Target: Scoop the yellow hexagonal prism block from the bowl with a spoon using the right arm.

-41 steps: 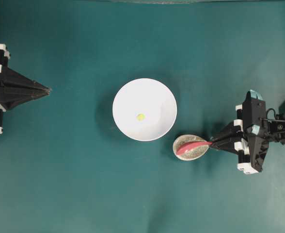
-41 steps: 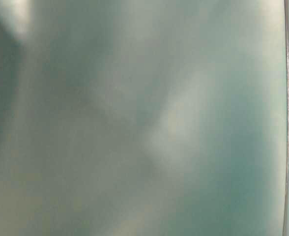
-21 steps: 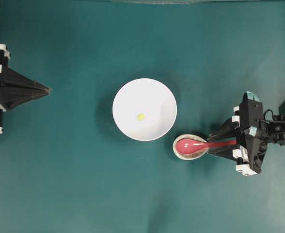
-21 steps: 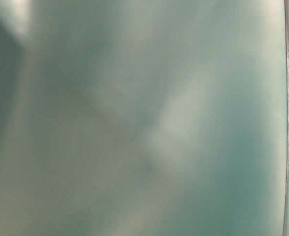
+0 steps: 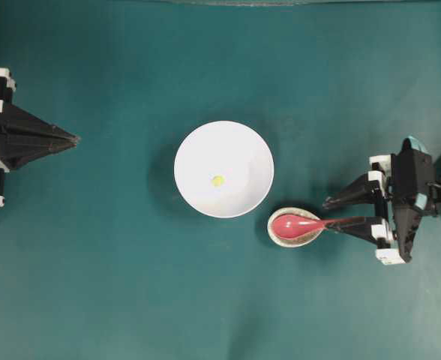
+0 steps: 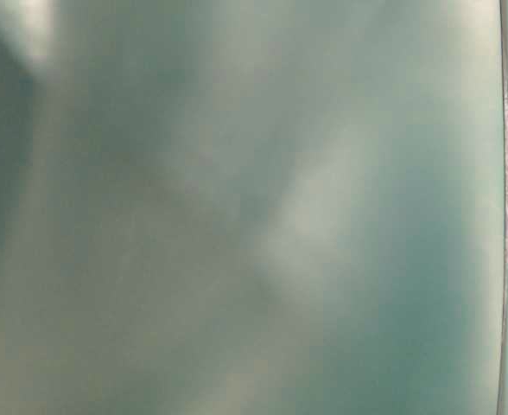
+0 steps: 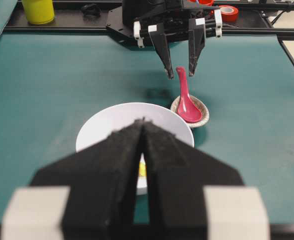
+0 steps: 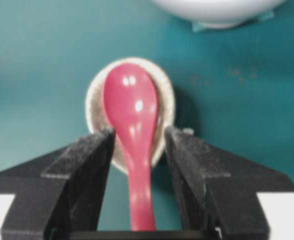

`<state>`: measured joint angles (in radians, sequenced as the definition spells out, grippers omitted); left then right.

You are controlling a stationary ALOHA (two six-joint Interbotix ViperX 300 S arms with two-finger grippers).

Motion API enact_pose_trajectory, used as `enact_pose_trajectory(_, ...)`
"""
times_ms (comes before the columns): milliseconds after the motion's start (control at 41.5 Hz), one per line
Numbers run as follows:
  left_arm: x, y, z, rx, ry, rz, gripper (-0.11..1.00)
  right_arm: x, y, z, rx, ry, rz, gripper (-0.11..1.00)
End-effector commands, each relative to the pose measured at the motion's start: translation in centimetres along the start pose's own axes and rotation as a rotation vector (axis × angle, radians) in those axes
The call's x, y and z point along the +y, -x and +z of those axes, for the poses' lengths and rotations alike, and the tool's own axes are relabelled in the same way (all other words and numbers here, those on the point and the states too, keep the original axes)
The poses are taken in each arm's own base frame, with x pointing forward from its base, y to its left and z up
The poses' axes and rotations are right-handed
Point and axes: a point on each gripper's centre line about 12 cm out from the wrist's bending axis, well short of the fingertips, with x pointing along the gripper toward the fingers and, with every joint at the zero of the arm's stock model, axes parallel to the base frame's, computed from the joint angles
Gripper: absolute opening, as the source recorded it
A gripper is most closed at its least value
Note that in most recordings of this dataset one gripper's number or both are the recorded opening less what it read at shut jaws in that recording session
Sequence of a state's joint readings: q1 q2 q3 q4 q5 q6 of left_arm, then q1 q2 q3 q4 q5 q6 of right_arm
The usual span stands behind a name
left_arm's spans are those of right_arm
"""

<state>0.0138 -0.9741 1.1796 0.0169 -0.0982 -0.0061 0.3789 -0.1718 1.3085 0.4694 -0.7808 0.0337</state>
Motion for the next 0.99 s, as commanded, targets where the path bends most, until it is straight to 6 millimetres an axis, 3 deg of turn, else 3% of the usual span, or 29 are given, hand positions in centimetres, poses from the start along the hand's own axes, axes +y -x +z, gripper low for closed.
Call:
enact_pose_trajectory(0, 0.0, -0.2, 0.9, -0.021, -0.003, 0.001, 0.00, 0.5, -0.1, 0.2, -0.048, 0.020, 0.019, 0.50)
enact_pose_trajectory(964, 0.0, -0.3, 0.9, -0.018, -0.006, 0.001, 0.00, 0.2, -0.5, -4.2, -0.064, 0.121, 0.014, 0.50)
